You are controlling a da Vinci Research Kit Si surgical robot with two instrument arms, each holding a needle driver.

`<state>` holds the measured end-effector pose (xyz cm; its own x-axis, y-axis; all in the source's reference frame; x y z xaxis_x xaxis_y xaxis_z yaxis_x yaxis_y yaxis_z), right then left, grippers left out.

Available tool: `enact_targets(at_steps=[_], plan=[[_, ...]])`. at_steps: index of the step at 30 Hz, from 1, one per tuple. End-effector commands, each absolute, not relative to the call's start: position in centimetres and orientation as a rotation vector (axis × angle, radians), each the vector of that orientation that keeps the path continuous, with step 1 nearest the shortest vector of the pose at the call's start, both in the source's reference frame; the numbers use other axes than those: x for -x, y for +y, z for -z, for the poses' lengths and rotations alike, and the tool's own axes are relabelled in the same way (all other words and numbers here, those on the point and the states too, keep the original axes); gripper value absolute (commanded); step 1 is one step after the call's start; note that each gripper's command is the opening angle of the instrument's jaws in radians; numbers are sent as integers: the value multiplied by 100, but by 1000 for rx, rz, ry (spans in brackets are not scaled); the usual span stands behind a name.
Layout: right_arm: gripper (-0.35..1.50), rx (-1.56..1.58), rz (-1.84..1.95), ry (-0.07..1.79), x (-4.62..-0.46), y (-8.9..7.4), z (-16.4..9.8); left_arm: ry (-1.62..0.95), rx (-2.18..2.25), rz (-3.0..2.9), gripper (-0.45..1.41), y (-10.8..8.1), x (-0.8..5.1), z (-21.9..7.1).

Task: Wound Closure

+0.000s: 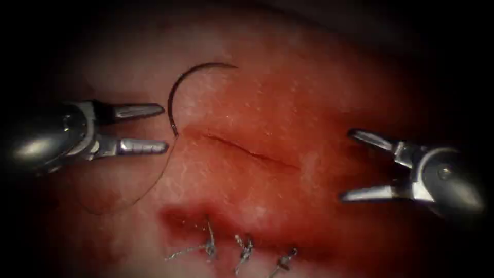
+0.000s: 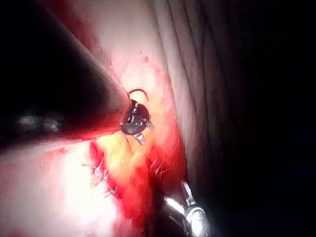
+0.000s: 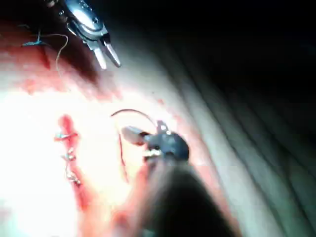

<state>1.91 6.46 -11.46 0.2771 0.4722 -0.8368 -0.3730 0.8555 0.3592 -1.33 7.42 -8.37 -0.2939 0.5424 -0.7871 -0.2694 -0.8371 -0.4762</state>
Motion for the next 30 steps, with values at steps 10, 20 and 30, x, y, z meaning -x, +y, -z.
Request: enact_targets(at_steps=[10, 20, 30], plan=[[108, -99, -569, 1162, -201, 648, 1157, -280, 1447, -2224, 38, 748, 139, 831], [111, -98, -569, 1165, -203, 640, 1162, -256, 1145, -2237, 48, 775, 146, 814], [113, -95, -569, 1164, -206, 637, 1163, -301, 843, -2316, 54, 819, 174, 792]])
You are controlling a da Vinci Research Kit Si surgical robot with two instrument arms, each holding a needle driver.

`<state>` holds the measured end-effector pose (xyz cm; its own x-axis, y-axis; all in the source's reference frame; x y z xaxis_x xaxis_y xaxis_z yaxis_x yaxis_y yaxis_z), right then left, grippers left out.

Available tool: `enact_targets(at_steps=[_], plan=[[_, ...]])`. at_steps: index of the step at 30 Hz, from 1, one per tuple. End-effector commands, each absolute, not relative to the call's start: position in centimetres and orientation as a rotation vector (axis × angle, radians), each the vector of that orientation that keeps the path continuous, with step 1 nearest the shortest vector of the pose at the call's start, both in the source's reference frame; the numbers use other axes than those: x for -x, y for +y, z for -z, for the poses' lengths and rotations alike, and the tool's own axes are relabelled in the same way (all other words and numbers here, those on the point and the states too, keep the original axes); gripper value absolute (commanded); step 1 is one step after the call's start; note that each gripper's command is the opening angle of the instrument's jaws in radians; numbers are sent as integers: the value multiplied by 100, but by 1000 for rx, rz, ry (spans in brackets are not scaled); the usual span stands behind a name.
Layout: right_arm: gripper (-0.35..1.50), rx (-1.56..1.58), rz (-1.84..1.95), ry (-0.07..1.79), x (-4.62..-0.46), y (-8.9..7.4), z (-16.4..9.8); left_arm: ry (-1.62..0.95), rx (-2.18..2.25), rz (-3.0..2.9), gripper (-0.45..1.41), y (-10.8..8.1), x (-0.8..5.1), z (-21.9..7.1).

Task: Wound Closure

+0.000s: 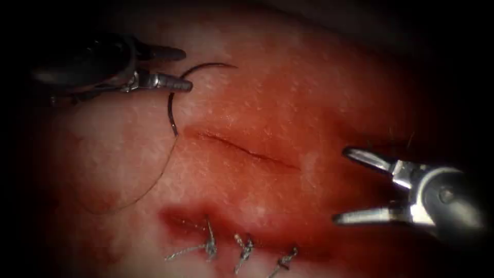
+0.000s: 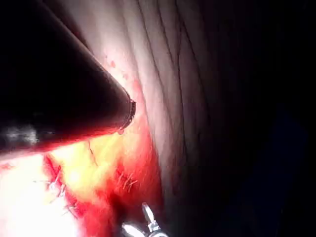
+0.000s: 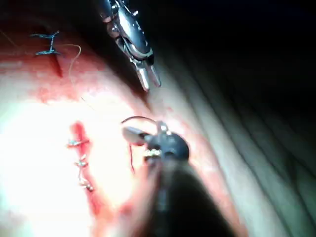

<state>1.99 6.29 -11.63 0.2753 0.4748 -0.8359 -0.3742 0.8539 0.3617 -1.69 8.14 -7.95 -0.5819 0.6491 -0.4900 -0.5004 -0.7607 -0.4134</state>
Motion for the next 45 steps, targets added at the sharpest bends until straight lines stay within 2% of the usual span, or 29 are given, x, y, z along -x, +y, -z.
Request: enact_targets(at_steps=[1, 8, 9, 11, 20, 45], plan=[[113, -95, -569, 1164, -207, 636, 1163, -306, 825, -2322, 54, 823, 176, 789], [113, -93, -569, 1167, -207, 635, 1163, -384, 702, -2378, 57, 847, 192, 761], [113, -93, -569, 1167, -207, 635, 1163, -400, 674, -2395, 65, 849, 193, 754], [114, -93, -569, 1167, -207, 635, 1163, -405, 651, -2407, 69, 851, 194, 748], [114, -93, -568, 1164, -210, 633, 1163, -514, 549, -2494, 69, 848, 206, 708], [118, -90, -563, 1153, -218, 627, 1159, -618, 528, -2572, 65, 868, 203, 650]])
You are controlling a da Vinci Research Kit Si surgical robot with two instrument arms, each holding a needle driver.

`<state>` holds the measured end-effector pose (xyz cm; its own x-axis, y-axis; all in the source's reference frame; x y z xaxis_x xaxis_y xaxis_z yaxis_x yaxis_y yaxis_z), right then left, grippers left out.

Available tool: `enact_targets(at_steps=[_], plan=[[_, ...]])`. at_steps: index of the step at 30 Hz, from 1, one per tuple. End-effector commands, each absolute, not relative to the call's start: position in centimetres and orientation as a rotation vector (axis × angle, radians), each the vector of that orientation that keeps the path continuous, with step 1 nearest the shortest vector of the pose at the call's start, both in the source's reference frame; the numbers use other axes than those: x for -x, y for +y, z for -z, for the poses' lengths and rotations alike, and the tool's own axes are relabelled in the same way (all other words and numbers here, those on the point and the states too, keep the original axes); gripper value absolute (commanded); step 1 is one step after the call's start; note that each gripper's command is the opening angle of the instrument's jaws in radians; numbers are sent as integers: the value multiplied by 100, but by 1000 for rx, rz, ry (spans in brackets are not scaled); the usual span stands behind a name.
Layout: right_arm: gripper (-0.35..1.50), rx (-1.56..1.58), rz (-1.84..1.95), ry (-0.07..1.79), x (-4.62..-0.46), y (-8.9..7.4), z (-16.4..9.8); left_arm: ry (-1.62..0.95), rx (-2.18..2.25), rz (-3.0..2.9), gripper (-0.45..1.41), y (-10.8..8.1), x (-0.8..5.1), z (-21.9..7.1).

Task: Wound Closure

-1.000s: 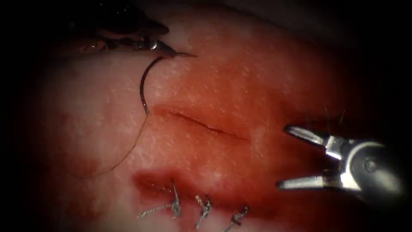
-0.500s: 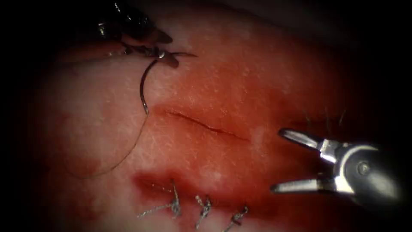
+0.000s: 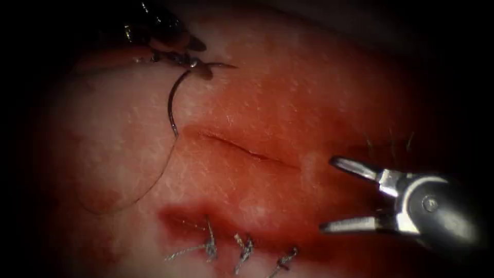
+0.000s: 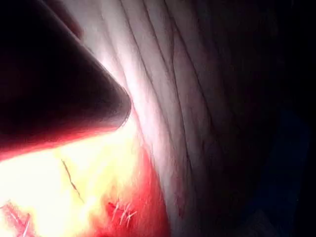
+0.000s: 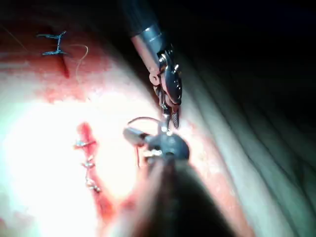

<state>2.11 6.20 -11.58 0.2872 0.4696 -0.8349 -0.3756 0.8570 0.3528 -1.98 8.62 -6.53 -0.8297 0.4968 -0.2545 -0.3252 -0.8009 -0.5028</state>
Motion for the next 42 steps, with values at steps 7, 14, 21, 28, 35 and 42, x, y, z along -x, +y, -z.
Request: enact_targets(at_steps=[7, 14, 21, 28, 35, 42], plan=[[118, -90, -563, 1153, -218, 627, 1159, -639, 513, -2603, 59, 865, 207, 643], [118, -91, -563, 1153, -218, 626, 1159, -696, 478, -2642, 54, 848, 207, 631], [118, -91, -563, 1153, -218, 626, 1160, -711, 494, -2595, 3, 870, 202, 637], [118, -90, -564, 1153, -219, 626, 1160, -649, 718, -2433, -35, 885, 201, 656], [118, -119, -622, 1148, -224, 620, 1165, -449, 845, -2332, -35, 887, 208, 678], [111, -214, -843, 1120, -231, 625, 1165, -210, 1109, -2114, -35, 872, 213, 717]])
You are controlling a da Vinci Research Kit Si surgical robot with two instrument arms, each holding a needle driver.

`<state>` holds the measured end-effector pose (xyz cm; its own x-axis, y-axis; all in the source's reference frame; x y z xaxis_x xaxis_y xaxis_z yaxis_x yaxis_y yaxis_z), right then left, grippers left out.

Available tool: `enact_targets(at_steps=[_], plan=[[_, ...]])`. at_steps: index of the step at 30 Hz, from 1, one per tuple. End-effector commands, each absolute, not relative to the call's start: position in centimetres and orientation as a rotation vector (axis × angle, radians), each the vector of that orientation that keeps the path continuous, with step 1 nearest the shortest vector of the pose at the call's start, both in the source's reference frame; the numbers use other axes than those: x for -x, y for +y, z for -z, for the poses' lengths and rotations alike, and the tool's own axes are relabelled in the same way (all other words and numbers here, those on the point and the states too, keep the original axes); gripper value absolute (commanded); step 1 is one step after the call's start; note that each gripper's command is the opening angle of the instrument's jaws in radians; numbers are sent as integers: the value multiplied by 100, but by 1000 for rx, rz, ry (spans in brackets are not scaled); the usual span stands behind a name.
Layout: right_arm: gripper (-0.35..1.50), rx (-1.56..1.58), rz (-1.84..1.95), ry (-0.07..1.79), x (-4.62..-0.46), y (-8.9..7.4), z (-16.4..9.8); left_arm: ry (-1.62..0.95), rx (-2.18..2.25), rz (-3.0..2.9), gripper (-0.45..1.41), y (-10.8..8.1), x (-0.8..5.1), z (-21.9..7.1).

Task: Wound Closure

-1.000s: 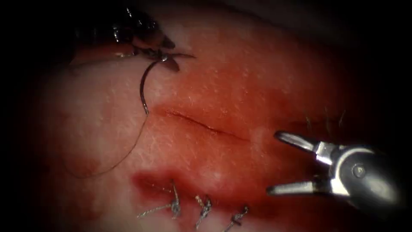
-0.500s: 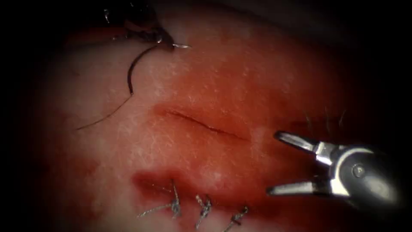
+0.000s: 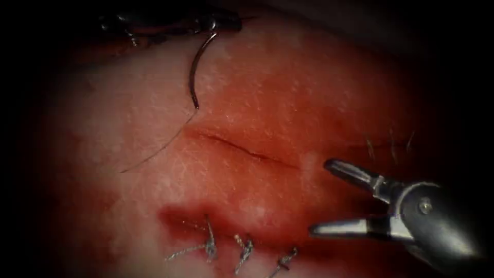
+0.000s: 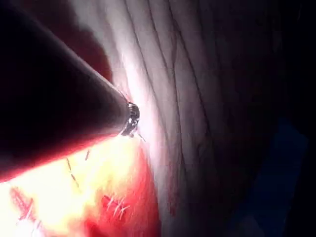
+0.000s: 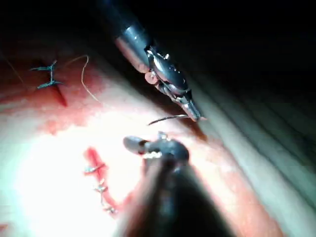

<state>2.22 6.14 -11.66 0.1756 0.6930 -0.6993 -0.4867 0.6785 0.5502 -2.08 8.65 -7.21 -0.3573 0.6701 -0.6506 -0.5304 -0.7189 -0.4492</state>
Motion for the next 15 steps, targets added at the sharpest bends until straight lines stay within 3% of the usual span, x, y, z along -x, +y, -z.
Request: enact_targets(at_steps=[1, 5, 9, 15], plan=[[111, -195, -822, 1126, -232, 629, 1165, -203, 1174, -2071, -35, 862, 216, 727], [109, -242, -966, 1120, -230, 632, 1165, -137, 1265, -1960, -35, 850, 219, 747], [91, -422, -1367, 1098, -238, 638, 1167, -12, 1328, -1930, -35, 841, 221, 760], [96, -451, -1577, 1026, -261, 649, 1169, 121, 1355, -1916, -35, 822, 224, 770]])
